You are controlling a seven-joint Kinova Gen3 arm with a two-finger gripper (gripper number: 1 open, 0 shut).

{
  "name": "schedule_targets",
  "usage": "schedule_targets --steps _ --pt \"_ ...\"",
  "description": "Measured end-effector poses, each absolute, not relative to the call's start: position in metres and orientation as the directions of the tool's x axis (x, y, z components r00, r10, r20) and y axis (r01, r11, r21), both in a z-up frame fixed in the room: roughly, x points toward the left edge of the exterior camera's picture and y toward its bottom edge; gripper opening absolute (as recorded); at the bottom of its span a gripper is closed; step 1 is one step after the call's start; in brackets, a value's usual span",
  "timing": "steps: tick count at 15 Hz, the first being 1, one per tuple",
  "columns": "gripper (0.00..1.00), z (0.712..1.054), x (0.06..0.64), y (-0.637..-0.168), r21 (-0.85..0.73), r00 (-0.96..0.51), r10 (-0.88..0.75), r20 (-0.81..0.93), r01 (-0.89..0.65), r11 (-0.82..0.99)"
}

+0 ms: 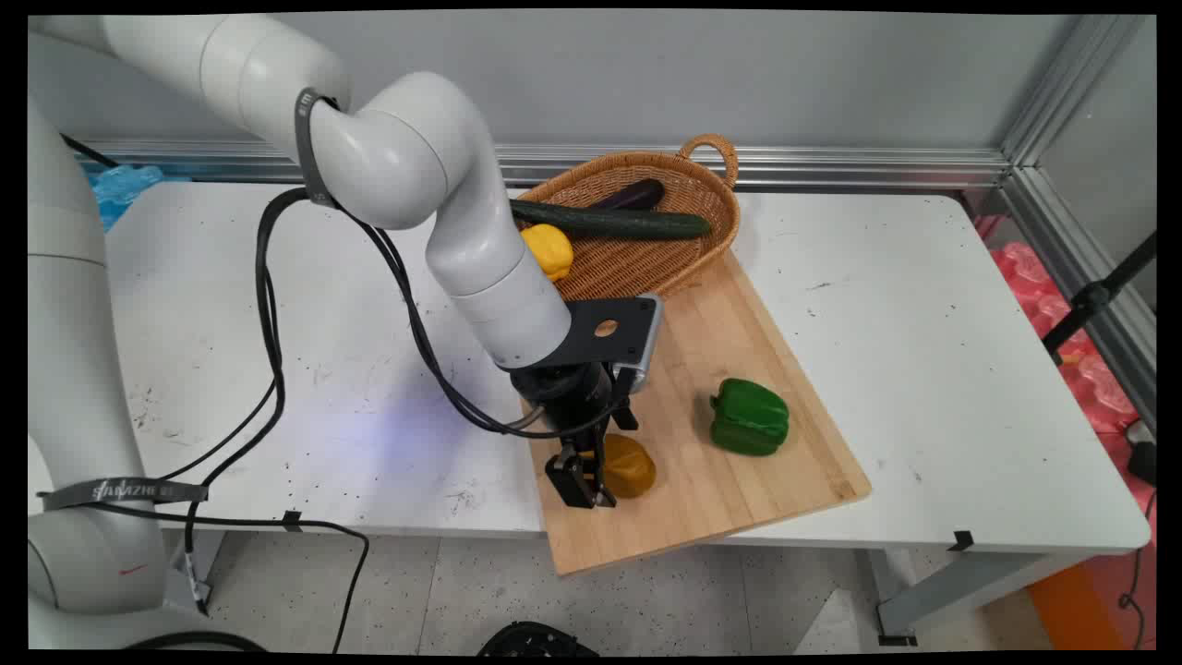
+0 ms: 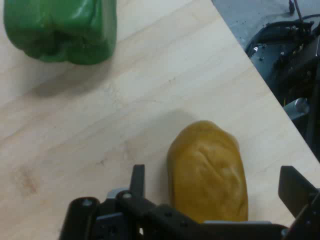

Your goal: Pick up the cucumber from the vegetable basket

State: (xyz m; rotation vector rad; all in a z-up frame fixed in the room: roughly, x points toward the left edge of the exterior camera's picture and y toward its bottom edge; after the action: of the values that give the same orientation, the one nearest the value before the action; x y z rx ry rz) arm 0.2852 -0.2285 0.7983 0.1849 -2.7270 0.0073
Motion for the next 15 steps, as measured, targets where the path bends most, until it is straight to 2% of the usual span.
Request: schedule_targets --steps 5,15 --pt "1.0 0.818 0.291 -0.227 0.014 -0.895 -0.132 0.426 -0.14 0.99" --pt "1.0 0.905 0.339 -0.221 0.034 -0.849 -0.241 0.471 -0.255 0.966"
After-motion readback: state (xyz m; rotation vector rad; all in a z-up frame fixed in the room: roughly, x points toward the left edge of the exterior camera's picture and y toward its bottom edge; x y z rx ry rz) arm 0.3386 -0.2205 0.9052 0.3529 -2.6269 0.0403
